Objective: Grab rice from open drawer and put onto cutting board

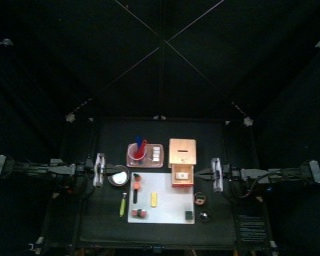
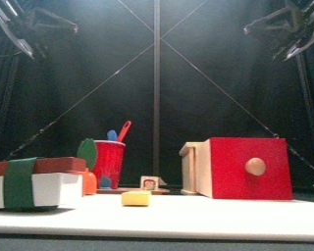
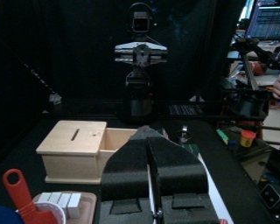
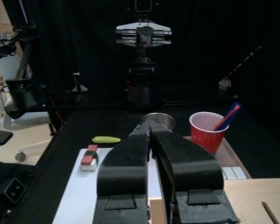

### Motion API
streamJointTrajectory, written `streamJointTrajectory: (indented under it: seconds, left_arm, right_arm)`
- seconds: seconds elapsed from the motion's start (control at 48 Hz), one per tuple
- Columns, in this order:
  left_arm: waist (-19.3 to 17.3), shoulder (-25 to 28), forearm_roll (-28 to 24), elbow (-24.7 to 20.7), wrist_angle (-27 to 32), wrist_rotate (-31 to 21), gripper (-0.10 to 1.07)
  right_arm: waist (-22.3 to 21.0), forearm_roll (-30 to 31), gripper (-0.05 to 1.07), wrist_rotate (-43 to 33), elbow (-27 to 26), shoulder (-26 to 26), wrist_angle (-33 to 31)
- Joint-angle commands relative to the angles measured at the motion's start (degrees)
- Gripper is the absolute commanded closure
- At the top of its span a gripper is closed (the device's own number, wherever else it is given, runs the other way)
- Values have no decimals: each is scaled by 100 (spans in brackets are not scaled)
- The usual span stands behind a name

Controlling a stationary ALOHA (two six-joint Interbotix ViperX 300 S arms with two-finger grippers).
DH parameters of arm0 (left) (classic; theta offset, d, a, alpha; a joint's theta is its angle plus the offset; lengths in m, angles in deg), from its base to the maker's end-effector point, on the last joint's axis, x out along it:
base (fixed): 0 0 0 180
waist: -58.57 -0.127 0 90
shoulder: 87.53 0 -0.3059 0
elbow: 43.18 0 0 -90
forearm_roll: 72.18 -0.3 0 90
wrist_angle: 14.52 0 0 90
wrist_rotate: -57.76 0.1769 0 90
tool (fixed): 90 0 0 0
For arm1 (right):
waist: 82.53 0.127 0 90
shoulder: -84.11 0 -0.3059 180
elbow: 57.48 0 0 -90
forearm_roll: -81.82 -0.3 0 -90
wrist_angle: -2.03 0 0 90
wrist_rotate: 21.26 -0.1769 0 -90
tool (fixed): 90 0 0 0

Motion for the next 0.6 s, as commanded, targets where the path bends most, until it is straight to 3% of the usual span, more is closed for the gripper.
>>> streamJointTrajectory:
  seconds: [0.0, 0.083, 0.208, 0.438, 0.583]
  left_arm:
    - [-62, 149, 26, -44, -18, 26, 98]
    - [-70, 211, 18, -141, -18, 26, 97]
    - [-97, 396, 18, -343, 35, 44, 96]
    - [-369, 606, 18, -562, 387, 26, 96]
    - [-439, 606, 88, -554, 448, 18, 96]
  right_arm:
    - [-88, -62, 97, -26, -70, -220, -9]
    - [-229, -211, 97, -114, -202, -510, -123]
    - [-545, -519, 97, -264, -624, -1125, -800]
    - [-1116, -624, 97, -255, -1846, -2109, -3410]
    - [-1239, -703, 97, -229, -2435, -2637, -4913]
